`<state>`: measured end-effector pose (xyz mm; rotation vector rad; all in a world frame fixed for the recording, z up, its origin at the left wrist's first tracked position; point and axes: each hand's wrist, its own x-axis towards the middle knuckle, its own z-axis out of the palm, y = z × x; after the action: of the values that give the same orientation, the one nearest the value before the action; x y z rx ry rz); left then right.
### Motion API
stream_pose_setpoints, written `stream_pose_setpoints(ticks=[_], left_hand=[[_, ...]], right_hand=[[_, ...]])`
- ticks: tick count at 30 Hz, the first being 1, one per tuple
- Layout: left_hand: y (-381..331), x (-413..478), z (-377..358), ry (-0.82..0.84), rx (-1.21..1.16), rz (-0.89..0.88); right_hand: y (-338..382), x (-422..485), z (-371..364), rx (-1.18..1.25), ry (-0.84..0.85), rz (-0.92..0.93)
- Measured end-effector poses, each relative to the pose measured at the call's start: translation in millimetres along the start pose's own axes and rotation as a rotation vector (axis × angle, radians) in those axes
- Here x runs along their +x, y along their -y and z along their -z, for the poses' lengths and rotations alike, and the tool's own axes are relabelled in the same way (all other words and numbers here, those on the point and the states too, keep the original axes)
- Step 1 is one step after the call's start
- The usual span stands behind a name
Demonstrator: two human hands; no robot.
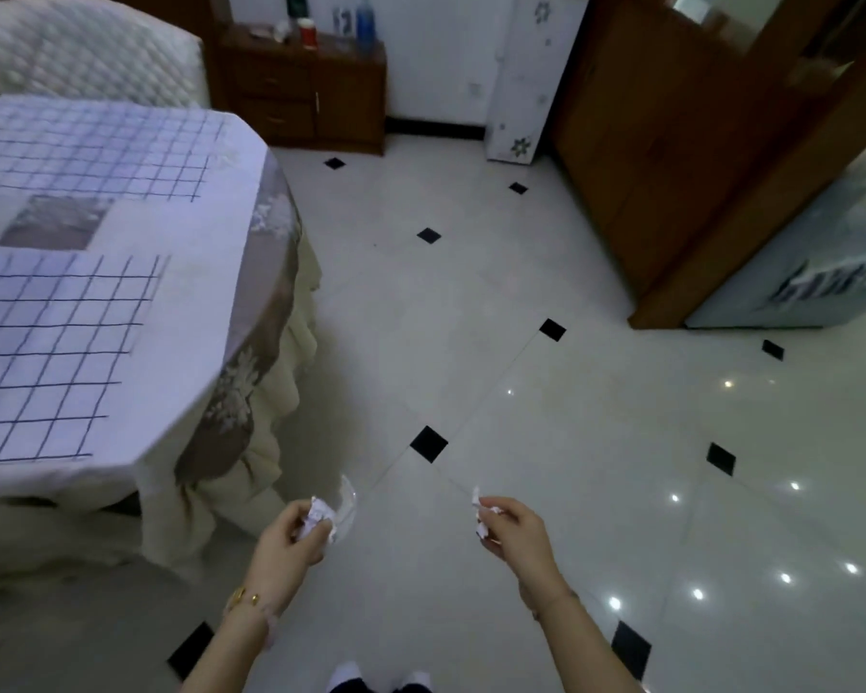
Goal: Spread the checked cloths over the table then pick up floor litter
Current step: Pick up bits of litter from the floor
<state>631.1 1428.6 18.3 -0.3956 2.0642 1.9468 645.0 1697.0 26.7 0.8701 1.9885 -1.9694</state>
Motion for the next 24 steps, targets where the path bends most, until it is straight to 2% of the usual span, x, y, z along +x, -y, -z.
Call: stream_pose_setpoints(ticks=[7, 11, 14, 19, 24], left_hand=[[5.9, -47.9, 38.1, -0.087, -0.018, 0.039], [3.6, -62.5, 60.6, -0.217, -0.052, 0.053], [-3.9, -79.7, 74.4, -0.305, -0.101, 0.037], [-5.6, -113.6, 88.9, -0.553, -0.153, 0.016], [27.4, -189.6, 71.7, -0.936, -0.346, 0.089]], right_hand=[[-22.1, -22.9, 0.5, -0.021, 0.014, -0.038], [-13.0, -22.3, -19.3, -0.042, 0.081, 0.000], [-6.6, -17.5, -42.9, -0.135, 0.208, 0.021], [0.1, -0.7, -96.0, -0.301, 0.450, -0.003], [-0.6, 3.4, -134.9, -0.587, 0.787, 0.027]])
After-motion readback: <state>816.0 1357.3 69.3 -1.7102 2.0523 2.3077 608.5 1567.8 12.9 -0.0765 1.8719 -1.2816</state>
